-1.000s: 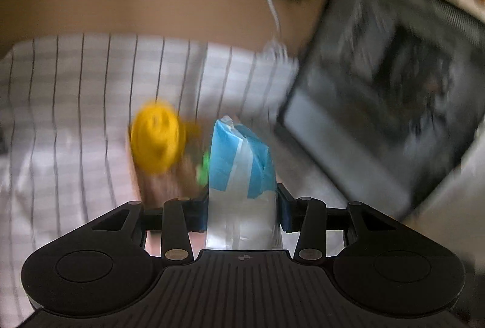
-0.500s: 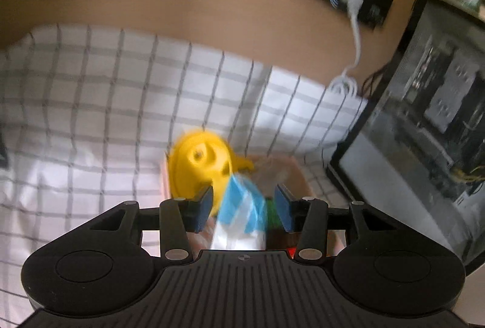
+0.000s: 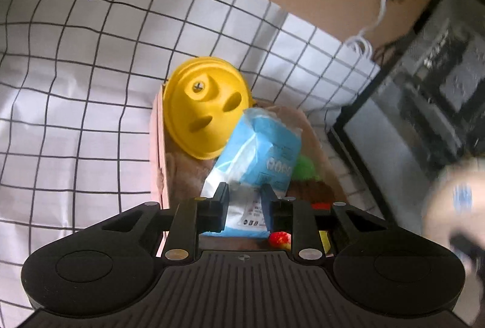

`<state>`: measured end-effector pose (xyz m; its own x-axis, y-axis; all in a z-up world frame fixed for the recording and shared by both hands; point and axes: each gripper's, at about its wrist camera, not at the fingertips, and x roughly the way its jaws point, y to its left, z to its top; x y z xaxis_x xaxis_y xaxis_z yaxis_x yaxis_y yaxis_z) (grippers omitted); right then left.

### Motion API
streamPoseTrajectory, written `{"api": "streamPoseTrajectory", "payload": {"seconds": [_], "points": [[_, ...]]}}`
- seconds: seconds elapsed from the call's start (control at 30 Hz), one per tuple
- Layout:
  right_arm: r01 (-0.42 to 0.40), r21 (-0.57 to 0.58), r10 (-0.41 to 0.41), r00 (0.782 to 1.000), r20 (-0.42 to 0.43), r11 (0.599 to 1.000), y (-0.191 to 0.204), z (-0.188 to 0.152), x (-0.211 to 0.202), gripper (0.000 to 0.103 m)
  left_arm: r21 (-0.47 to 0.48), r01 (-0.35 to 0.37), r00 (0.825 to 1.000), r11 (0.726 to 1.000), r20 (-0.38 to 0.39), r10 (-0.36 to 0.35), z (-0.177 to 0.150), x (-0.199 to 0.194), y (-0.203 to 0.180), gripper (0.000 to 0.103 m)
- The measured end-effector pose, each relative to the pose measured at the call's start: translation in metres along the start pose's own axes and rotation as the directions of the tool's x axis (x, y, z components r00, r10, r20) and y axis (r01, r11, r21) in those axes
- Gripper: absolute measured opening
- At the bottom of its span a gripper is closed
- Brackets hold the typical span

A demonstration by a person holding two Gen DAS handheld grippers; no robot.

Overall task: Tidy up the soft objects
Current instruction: 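Lower the wipes pack into the pink box and open the left gripper, then lower the zippered pouch into the pink box and open the right gripper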

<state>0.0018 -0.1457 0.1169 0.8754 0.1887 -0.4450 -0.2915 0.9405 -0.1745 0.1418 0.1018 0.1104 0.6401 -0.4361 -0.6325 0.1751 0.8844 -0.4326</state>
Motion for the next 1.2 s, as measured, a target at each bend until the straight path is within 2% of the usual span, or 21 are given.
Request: {"api": "streamPoseTrajectory", "payload": {"seconds": [0.13,0.27,0.37,0.43,0.6,0.73,0.83,0.93,1.0,1.07,1.17,1.2], "points": [[-0.029,-0.061,0.032,0.999,0.041,0.998,0.004,0.039,0.052,0.042,-0.022,0.014,0.998,1.0,0.059,-0.013,-0.003,-0.026,0.001,0.026],[-0.009,-0.172,0.016,0.999,0.039,0.985,0.024,0.051,0.12,0.042,-0.065,0.012,0.994,0.998,0.106,-0.005,-0.02,-0.068,0.002,0.026],[-0.018,-0.259,0.007,0.999,-0.045,0.966,0.038,0.037,0.174,0.042,-0.086,0.015,0.996,0.996,0.089,-0.007,-0.043,-0.09,0.0,0.026],[-0.052,-0.263,0.019,0.992,-0.123,0.963,0.043,0.025,0.197,0.041,-0.096,0.014,0.998,0.995,0.062,-0.008,-0.057,-0.097,-0.002,0.026],[-0.091,-0.219,0.067,0.991,-0.114,0.972,0.05,0.021,0.198,0.04,-0.137,-0.015,1.0,0.99,0.008,0.016,-0.089,-0.106,0.001,0.026],[-0.073,-0.301,0.031,0.99,-0.14,0.951,0.051,0.019,0.203,0.041,-0.157,-0.015,1.0,0.987,-0.018,0.012,-0.095,-0.104,0.006,0.026],[-0.054,-0.304,0.026,0.995,-0.093,0.951,0.044,0.02,0.179,0.045,-0.148,-0.013,1.0,0.989,-0.01,0.011,-0.093,-0.106,0.004,0.026],[-0.054,-0.27,0.056,0.998,-0.001,0.961,0.037,0.028,0.155,0.045,-0.147,-0.007,1.0,0.989,-0.009,0.006,-0.092,-0.106,0.001,0.026],[-0.031,-0.321,0.042,0.999,0.027,0.947,0.043,0.033,0.15,0.032,-0.137,-0.001,1.0,0.991,-0.016,-0.002,-0.092,-0.105,-0.003,0.026],[-0.048,-0.359,0.053,0.999,0.004,0.932,0.05,0.034,0.156,0.025,-0.125,0.009,1.0,0.992,-0.026,-0.012,-0.094,-0.106,-0.007,0.026],[-0.148,-0.274,0.137,0.989,-0.059,0.95,0.051,0.038,0.165,0.007,-0.119,0.01,0.999,0.993,-0.032,-0.014,-0.1,-0.11,-0.009,0.026],[-0.159,-0.249,0.148,0.987,-0.065,0.955,0.053,0.039,0.167,0.007,-0.122,0.006,0.999,0.992,-0.033,-0.01,-0.102,-0.112,-0.008,0.026]]}}
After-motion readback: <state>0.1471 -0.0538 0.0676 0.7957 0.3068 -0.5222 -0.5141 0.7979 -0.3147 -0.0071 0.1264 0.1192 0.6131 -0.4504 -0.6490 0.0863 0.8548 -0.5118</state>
